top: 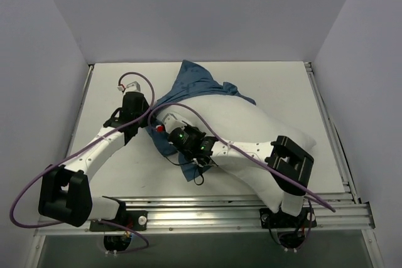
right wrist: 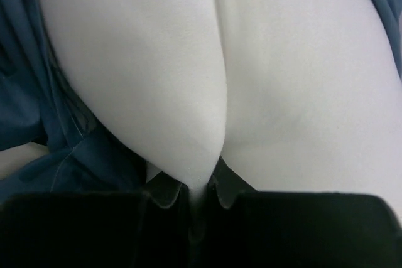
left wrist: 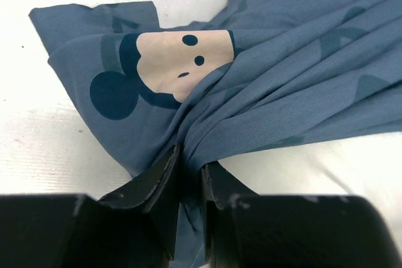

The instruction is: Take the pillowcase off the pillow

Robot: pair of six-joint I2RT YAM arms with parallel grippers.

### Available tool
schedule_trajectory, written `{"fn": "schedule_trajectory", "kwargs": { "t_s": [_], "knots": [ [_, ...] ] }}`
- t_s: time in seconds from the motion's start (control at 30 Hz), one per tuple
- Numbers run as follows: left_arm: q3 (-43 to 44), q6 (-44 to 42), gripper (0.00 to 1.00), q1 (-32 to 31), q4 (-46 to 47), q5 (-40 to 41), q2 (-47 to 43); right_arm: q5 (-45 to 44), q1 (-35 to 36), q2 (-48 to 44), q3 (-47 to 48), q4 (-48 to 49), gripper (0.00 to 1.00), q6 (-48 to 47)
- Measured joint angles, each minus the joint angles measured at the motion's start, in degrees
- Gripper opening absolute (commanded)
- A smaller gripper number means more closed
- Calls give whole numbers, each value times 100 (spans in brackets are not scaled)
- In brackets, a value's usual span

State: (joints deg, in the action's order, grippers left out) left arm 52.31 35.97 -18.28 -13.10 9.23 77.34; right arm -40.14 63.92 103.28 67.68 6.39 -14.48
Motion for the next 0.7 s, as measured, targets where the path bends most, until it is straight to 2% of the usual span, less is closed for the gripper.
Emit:
{"fn": "schedule_trajectory", "kwargs": {
  "t_s": [0.23, 0.37, 0.57, 0.6, 0.63, 0.7],
  "knots": [
    [-22, 96, 25, 2, -2, -74, 0, 468, -326, -437, -149, -35, 0, 378],
    [-44, 195, 26, 2, 61, -98, -35, 1244, -717, -1016, -234, -249, 0, 868],
    [-205, 391, 27, 2, 389, -278, -330, 2625, -1775, -1757, -289, -505, 0, 1808],
    [-214, 420, 30, 4, 404, -313, -356, 2804, -1926, -1843, -299, -520, 0, 1921],
    [-225, 439, 41, 13, 428, -356, -372, 2966, -2037, -1902, -302, -538, 0, 2017],
    [-258, 455, 53, 63, 470, -457, -396, 3195, -2173, -1956, -319, -549, 0, 2155]
  ]
}}
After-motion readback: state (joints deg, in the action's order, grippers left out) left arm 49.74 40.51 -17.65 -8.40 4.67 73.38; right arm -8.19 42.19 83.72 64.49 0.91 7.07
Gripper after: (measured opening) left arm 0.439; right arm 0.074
